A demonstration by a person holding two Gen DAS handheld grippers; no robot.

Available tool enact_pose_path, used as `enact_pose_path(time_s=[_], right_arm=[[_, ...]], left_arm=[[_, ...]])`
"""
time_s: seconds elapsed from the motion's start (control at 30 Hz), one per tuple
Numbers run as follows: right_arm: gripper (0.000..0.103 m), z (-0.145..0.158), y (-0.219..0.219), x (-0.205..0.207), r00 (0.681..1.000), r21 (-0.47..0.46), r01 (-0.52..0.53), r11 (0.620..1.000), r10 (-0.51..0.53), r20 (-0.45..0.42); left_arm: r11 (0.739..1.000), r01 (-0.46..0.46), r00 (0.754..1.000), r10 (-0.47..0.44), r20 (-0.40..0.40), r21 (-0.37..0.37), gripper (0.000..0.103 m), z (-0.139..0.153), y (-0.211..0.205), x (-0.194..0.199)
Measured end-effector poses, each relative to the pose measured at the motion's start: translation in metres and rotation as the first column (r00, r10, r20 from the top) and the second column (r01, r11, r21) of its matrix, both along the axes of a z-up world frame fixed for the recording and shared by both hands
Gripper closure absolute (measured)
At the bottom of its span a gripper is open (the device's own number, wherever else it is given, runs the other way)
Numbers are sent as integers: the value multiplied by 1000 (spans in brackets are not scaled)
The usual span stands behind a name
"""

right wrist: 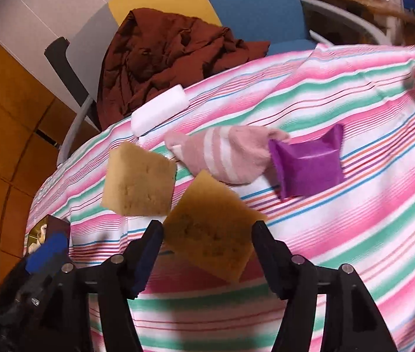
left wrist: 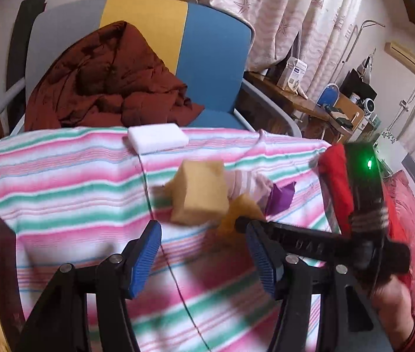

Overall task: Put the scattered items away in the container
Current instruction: 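Grasp a yellow sponge with the right tool while the left tool grips another sponge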

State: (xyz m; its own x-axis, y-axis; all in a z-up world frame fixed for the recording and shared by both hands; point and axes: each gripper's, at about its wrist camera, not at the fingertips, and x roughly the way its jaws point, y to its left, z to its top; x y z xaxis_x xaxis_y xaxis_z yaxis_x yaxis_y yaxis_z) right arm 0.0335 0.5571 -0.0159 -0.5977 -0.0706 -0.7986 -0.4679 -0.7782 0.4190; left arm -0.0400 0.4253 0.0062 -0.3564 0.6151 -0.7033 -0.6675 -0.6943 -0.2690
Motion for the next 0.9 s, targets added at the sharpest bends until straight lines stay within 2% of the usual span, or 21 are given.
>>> enact_pose_path(time_s=[0.07, 0.1, 0.13, 0.23, 0.33, 0.4, 0.47, 0.53, 0.7, 0.73, 0.8, 0.87, 0.9], right_arm=[[45, 1, 0, -2, 1000, 21, -10, 1000, 10, 3], [50, 3, 1, -1, 1000, 23, -10, 1000, 10, -2], [61, 6, 2, 2, 1000, 11, -5, 1000, 6, -18], [76, 15, 5, 8, 998, -16, 5, 1000, -6, -66], [77, 22, 6, 12, 997, 13, 22, 1000, -21, -77], [74, 21, 8, 13, 996, -16, 30, 999, -31, -78], [67, 13, 14, 14, 996, -88, 46, 995, -53, -71], [56, 8, 18, 17, 996, -124, 61, 990, -68, -58], [48, 1, 22, 17, 995, -159, 80, 984, -88, -48], [44, 1, 22, 17, 995, -153, 81, 985, -89, -43], [43, -1, 21, 15, 996, -151, 80, 985, -86, -34], [40, -1, 20, 14, 996, -141, 77, 987, -82, -28], [34, -2, 20, 13, 996, -130, 79, 988, -82, -20]], left_arm=[[1000, 0, 1000, 0, 2, -12, 42, -2, 2, -3], [1000, -3, 1000, 3, 3, -17, 42, -2, 1, -4], [1000, -5, 1000, 5, 4, -21, 42, -3, 1, -4], [999, -1, 1000, 0, -22, -47, 42, -5, 6, -4], [998, 11, 999, -14, -44, -63, 42, -6, 13, -4], [996, 34, 998, -39, -55, -88, 41, -9, 24, -7], [990, 47, 997, -54, -49, -134, 41, -15, 35, -12], [987, 59, 997, -66, -40, -149, 41, -21, 43, -16], [977, 97, 990, -114, -83, -188, 43, -29, 55, -19], [977, 97, 990, -115, -85, -190, 46, -30, 55, -21], [979, 103, 992, -114, -55, -175, 63, -35, 50, -27], [985, 94, 995, -99, -30, -145, 64, -37, 41, -34], [988, 94, 995, -98, -23, -125, 65, -38, 37, -35]])
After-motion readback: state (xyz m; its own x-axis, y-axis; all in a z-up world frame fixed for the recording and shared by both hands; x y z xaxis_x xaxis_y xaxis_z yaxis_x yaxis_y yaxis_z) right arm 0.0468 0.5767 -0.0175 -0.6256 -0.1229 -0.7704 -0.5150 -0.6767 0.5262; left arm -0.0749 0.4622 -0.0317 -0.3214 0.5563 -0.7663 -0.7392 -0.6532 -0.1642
